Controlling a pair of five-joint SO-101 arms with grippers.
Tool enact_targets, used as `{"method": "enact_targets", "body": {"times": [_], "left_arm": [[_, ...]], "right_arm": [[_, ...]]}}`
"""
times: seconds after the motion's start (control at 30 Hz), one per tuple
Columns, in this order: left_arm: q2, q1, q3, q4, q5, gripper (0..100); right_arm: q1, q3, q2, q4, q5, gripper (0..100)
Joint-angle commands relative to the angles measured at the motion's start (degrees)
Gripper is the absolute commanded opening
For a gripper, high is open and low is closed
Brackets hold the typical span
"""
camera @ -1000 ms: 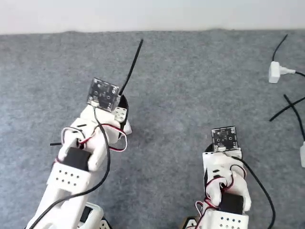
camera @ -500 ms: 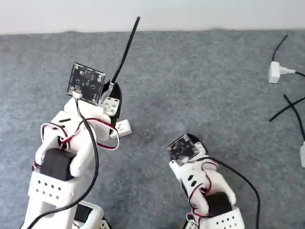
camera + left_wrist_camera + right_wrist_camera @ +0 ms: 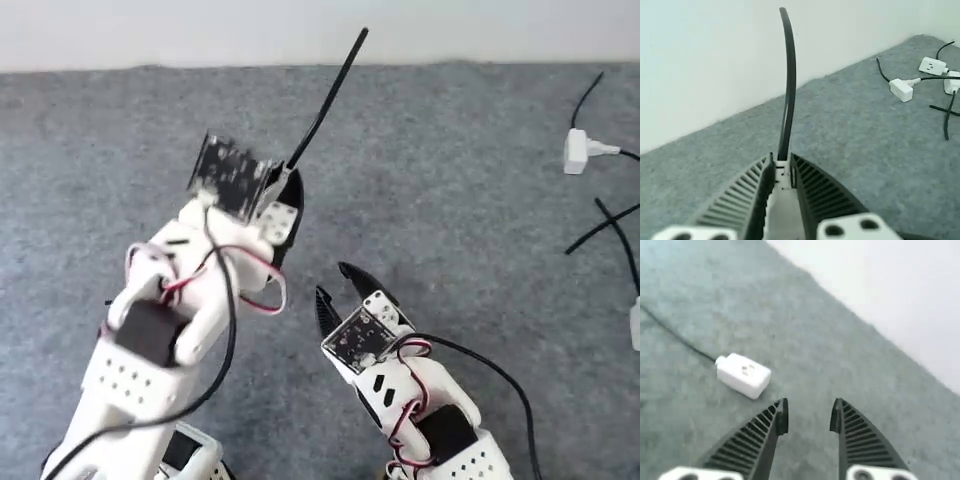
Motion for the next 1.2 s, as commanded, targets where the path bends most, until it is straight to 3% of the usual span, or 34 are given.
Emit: {"method": "enact_targets", "body": {"times": [0.0,0.47,0.57,0.93,1.17], "left_arm": [[7.91,0.88,-9.89,-1.85,4.31,1],[33.41,17.05,-51.74,21.36,5.71,1],[35.43,19.52,-56.48,26.2,10.11,1],[35.87,21.19,-57.8,28.84,12.57,1],[35.69,26.81,-56.4,28.75,12.57,1]], "right_arm": [[0.22,0.97,-0.13,-4.7,-3.34,16.2],[8.04,1.05,-0.13,-11.3,-4.75,16.2],[10.33,1.05,-0.13,-11.56,-7.82,16.2],[10.77,1.05,-0.13,-11.47,-7.91,16.2],[14.11,1.05,-0.04,-13.58,-8.18,16.2]]}}
